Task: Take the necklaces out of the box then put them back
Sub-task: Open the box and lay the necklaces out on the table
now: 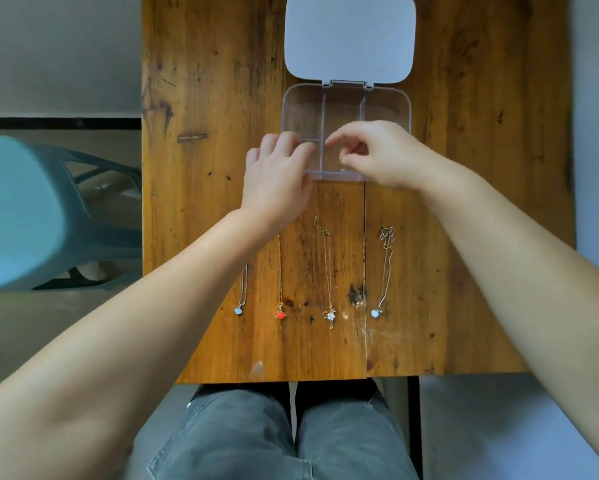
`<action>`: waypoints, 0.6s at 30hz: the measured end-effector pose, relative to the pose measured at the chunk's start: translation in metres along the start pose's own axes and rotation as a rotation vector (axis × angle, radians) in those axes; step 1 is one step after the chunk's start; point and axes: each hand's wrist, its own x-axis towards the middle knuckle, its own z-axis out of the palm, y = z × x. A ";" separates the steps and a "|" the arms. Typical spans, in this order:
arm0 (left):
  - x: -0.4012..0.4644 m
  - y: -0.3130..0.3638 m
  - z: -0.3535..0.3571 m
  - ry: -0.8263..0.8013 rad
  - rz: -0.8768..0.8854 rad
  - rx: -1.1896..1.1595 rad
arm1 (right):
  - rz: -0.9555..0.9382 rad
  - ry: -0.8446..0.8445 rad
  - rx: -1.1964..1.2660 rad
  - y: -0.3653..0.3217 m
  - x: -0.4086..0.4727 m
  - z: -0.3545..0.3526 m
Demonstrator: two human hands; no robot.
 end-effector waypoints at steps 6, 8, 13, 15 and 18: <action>-0.001 0.063 -0.016 -0.214 0.072 -0.710 | -0.033 0.243 0.792 0.009 -0.060 -0.032; -0.004 0.076 -0.019 -0.313 0.019 -0.878 | 0.046 0.350 0.873 0.025 -0.084 -0.033; -0.005 0.098 -0.005 -0.443 -0.066 -0.916 | 0.300 0.465 0.856 0.073 -0.146 -0.010; 0.000 0.109 0.006 -0.517 -0.106 -0.901 | 0.417 0.448 0.840 0.087 -0.169 0.008; 0.009 0.129 0.028 -0.576 -0.141 -0.773 | 0.626 0.427 0.853 0.099 -0.194 0.038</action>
